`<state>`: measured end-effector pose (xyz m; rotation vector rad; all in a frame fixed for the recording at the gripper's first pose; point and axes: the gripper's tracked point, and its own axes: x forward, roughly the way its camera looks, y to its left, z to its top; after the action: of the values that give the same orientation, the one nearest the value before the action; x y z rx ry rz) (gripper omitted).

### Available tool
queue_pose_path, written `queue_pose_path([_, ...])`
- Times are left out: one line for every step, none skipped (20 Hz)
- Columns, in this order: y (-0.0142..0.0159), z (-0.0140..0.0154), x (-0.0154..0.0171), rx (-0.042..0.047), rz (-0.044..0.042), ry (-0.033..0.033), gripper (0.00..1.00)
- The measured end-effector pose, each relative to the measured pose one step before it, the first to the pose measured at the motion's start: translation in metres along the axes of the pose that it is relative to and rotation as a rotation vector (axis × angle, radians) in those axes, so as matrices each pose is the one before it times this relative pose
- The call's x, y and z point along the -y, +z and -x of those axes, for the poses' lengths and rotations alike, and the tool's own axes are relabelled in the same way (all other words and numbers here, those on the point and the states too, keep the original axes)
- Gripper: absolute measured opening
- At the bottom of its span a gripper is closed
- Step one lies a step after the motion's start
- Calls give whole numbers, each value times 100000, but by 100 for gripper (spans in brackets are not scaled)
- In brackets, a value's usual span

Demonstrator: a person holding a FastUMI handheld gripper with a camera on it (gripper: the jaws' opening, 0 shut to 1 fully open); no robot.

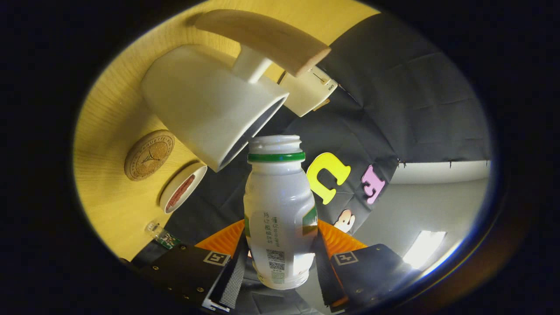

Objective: Take the bottle from table, then pour the juice into the cup, finally place the bottle on the coaster

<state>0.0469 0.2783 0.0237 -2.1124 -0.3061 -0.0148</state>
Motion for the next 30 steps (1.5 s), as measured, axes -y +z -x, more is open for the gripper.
queue_pose_path([-290,-65,-138,-744,-3234,746,71])
queue_pose_path([-178,-19,54,-762,-3377,482,71])
queue_pose_path([-276,21,-92,-741,-4756,845,71])
queue_pose_path([-383,26,-95,-578,-6034,948,71])
queue_pose_path([-358,53,-140,-674,-6987,1195,71])
queue_pose_path([-324,172,-139,-967,-7647,1231,71])
queue_pose_path([-277,159,-53,-948,-7681,1607,71])
queue_pose_path([-192,-137,68,-995,-8072,1502,71])
queue_pose_path([-156,-33,-22,-793,-8445,1569,71])
queue_pose_path([-176,-95,-33,-925,-8593,1484,71])
queue_pose_path([-255,4,-91,-953,-8626,1805,71])
queue_pose_path([-282,-266,-148,-979,-8877,1555,71])
queue_pose_path([-220,-79,-104,-694,-8922,1671,71])
queue_pose_path([-301,-142,-35,-359,-9056,1122,71])
queue_pose_path([-220,-276,-51,-588,-8704,1344,71])
queue_pose_path([-267,-233,-288,-457,-8113,1112,71])
queue_pose_path([-283,-275,-99,54,-6532,521,71])
queue_pose_path([-343,-281,-96,117,-5318,407,71])
queue_pose_path([-455,-258,-113,-421,-4945,731,71])
queue_pose_path([-407,-295,-206,-1226,-5401,1194,71])
queue_pose_path([-544,-392,-418,-904,-6343,1439,71])
queue_pose_path([-427,-318,-345,-892,-6601,1561,71])
queue_pose_path([-454,-274,-325,-805,-6699,1694,71])
queue_pose_path([-354,-345,-363,-351,-6712,2054,71])
queue_pose_path([-244,-353,-147,-363,-6336,1596,71])
queue_pose_path([-323,-289,-227,-351,-5715,1696,71])
queue_pose_path([-394,-298,-240,-583,-5454,1806,71])
queue_pose_path([-355,-387,-413,-464,-5430,2167,71])
queue_pose_path([-246,-365,-275,-403,-5055,1745,71])
queue_pose_path([-293,-339,-213,-219,-3916,1253,71])
